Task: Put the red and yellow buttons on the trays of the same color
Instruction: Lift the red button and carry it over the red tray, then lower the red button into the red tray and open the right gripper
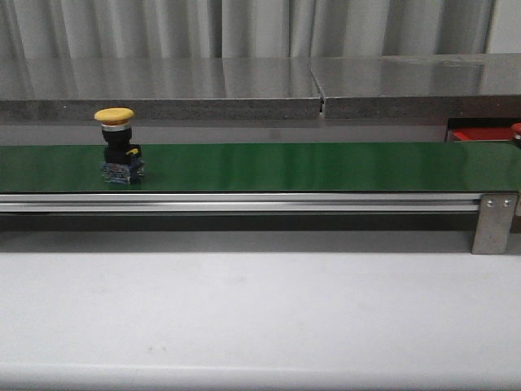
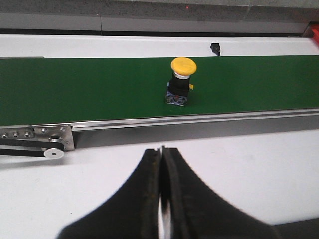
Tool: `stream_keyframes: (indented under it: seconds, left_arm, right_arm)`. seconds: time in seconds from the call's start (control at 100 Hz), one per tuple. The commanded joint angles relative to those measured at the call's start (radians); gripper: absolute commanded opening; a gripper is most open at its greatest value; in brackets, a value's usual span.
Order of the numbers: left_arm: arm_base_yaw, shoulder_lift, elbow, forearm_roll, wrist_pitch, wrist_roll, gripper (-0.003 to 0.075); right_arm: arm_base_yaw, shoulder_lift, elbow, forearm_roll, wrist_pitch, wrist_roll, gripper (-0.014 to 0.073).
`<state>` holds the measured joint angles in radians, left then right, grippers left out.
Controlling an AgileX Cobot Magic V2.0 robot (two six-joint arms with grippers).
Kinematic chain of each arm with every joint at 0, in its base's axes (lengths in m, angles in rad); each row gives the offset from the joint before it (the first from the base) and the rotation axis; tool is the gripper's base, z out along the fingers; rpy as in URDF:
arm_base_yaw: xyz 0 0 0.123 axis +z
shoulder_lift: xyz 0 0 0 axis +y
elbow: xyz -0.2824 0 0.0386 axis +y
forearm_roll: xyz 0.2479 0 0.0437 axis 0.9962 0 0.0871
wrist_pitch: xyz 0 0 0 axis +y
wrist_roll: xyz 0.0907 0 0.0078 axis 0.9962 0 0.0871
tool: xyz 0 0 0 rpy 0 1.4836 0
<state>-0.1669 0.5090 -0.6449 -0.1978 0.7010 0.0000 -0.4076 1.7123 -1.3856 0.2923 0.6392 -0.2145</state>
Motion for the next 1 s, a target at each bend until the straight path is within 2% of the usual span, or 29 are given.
stream_keyframes:
  seconds: [0.0,0.51,0.9,0.99]
  left_arm:
    - [-0.008,0.006,-0.026,-0.016,-0.065,-0.006,-0.0020]
    - [-0.008,0.006,-0.026,-0.016,-0.065,-0.006,-0.0020]
    - [-0.008,0.006,-0.026,-0.016,-0.065,-0.006,-0.0020]
    - [-0.008,0.006,-0.026,-0.016,-0.065,-0.006,-0.0020]
  right_arm:
    - [-0.006,0.003,-0.084,0.011,-0.065,0.010,0.0038]
    - [-0.006,0.313,-0.370,0.036,-0.111,0.010,0.0038]
    - [0.000,0.404,-0.426,0.055,-0.184,0.010,0.0041]
    - [0.000,0.409,-0.426,0.071,-0.187,0.010,0.0068]
